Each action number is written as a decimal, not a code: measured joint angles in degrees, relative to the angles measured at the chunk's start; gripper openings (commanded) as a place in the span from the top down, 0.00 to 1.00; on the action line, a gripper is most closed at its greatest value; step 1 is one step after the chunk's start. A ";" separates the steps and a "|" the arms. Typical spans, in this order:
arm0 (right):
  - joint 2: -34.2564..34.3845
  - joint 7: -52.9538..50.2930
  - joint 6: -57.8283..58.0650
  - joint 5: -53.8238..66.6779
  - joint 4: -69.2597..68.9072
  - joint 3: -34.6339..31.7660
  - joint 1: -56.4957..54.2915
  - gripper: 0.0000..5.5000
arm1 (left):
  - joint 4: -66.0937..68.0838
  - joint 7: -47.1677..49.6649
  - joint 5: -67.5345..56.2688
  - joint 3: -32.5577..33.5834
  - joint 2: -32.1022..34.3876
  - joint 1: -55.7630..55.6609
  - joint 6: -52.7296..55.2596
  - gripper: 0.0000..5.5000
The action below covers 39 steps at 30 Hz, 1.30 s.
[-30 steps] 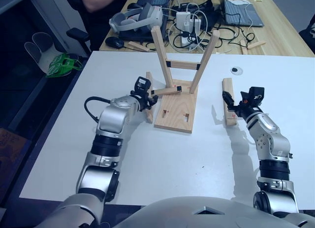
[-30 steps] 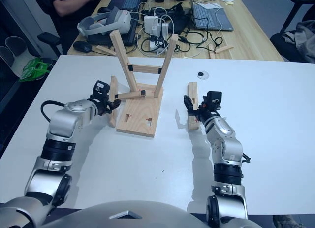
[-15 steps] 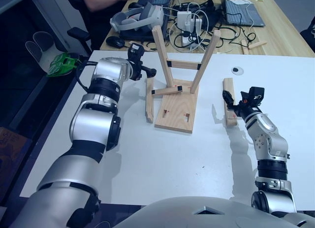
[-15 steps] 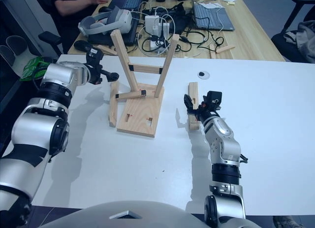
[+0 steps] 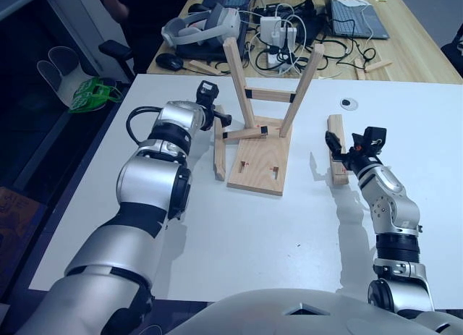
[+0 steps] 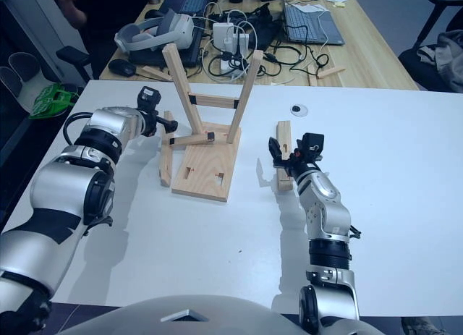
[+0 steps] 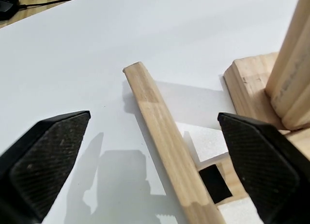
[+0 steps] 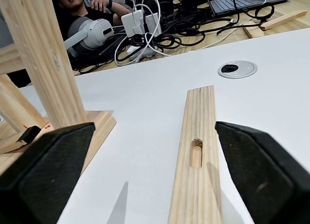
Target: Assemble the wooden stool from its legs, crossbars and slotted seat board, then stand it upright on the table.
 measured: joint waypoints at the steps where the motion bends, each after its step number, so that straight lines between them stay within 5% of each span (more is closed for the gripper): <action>1: 0.03 -0.04 -0.12 0.00 0.00 0.00 0.00 0.16 | 0.24 0.00 0.26 0.03 0.00 0.00 -0.01 0.11; 12: 0.22 -0.58 -0.43 0.01 -0.03 0.04 -0.01 0.16 | 1.30 1.35 1.93 1.92 -0.51 0.53 -1.03 0.11; 35: 0.92 -0.97 -0.38 0.06 -1.85 0.09 0.08 0.16 | 1.37 -1.64 5.69 1.38 -1.79 2.73 -1.01 0.78; 39: 0.98 -1.03 -0.37 0.11 -2.24 0.01 0.25 0.16 | 1.30 -5.69 7.54 -0.23 0.25 2.98 -1.24 0.79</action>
